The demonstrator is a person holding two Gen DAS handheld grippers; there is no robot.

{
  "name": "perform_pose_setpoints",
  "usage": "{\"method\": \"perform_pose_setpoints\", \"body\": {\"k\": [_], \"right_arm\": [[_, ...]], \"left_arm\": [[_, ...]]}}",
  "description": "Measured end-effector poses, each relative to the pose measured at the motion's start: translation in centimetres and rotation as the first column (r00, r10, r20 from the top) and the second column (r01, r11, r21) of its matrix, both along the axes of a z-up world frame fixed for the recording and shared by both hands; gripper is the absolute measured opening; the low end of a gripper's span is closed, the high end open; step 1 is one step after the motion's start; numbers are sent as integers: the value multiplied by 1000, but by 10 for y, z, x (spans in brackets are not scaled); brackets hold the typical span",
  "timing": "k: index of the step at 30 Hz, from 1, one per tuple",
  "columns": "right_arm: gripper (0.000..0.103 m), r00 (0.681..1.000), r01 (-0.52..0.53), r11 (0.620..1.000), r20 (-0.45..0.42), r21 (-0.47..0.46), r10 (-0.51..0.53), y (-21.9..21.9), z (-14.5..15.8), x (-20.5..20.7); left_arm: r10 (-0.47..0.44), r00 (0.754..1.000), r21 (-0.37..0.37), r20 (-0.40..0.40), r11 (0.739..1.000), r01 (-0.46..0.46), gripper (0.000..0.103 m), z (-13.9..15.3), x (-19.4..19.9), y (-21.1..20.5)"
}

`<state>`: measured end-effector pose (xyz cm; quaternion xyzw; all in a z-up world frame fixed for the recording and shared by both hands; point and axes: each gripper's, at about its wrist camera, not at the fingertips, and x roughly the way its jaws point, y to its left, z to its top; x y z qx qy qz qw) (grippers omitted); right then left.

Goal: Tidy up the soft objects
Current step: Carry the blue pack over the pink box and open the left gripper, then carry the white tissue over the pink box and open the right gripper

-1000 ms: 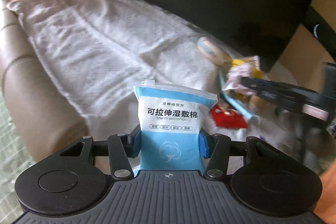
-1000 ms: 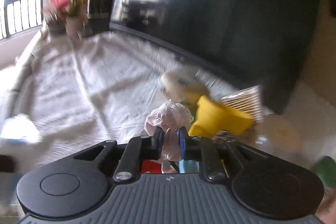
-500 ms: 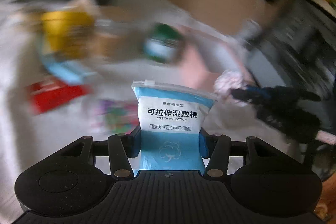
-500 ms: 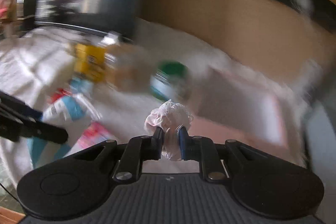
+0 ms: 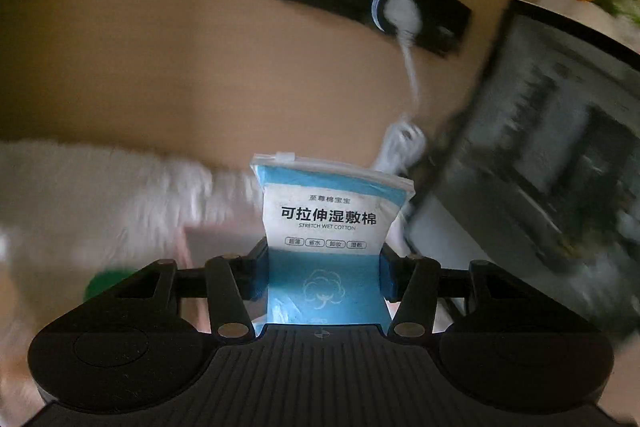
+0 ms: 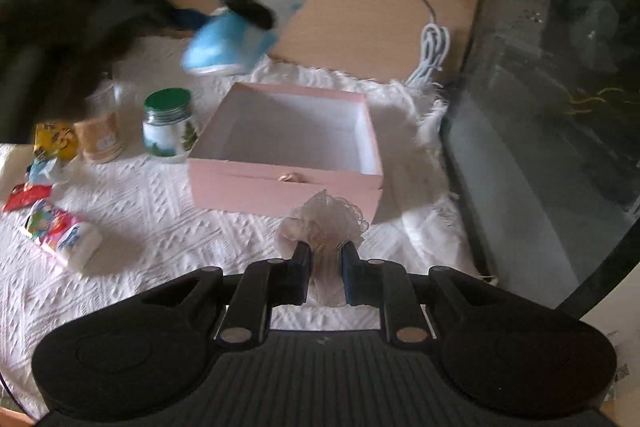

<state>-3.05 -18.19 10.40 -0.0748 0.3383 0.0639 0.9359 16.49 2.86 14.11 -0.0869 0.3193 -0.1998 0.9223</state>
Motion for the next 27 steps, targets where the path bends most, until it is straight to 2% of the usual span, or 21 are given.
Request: {"method": "perform_pose_setpoints", "body": {"k": [2,3,5,7,9,10,12,14,15,18,22,25,27], "right_arm": [[16,1000,5,1000,5,-4,-5,-4,1,2],[16,1000,7,1000,7,-11,-7,-4,1,3],[16,1000,12,999,3,-32,-12,-7,-3,5],[16,1000,20,999,-7,-41,-20,-11,-6,6],[16,999,30,999,-19,-44,-31,-16,-11,9],[16,999,36,998,-23,-47,-37,-18,-13,12],[16,999,41,998,-21,-47,-42,-19,-13,18],[16,999,34,999,-13,-36,-35,-19,-11,26],[16,1000,29,999,-7,-27,-29,-19,-9,31],[16,1000,15,1000,18,6,-16,-16,1,49],[16,998,-14,997,65,74,9,-7,25,82],[16,995,-45,991,95,129,33,7,41,117],[16,995,-55,983,87,173,41,12,46,147]], "left_arm": [[56,998,41,8,998,-56,57,-20,20,-20],[73,997,73,-28,995,-71,57,-33,29,-27],[88,984,136,-154,988,-67,56,-58,41,-36],[58,955,189,-291,982,-2,57,-81,43,-45],[7,936,221,-353,972,77,57,-92,40,-51],[-5,933,221,-359,971,91,57,-91,37,-53],[-11,936,163,-353,984,73,57,-84,34,-41],[-8,952,24,-306,1000,16,57,-68,32,-22],[12,966,-45,-259,999,-24,57,-57,27,-8],[27,986,-135,-165,990,-49,57,-35,21,12],[50,995,-177,-92,982,-66,57,-12,8,39],[101,992,-179,-78,977,-114,57,-9,-7,64],[139,987,-160,-85,975,-151,57,-13,-19,80]]}}
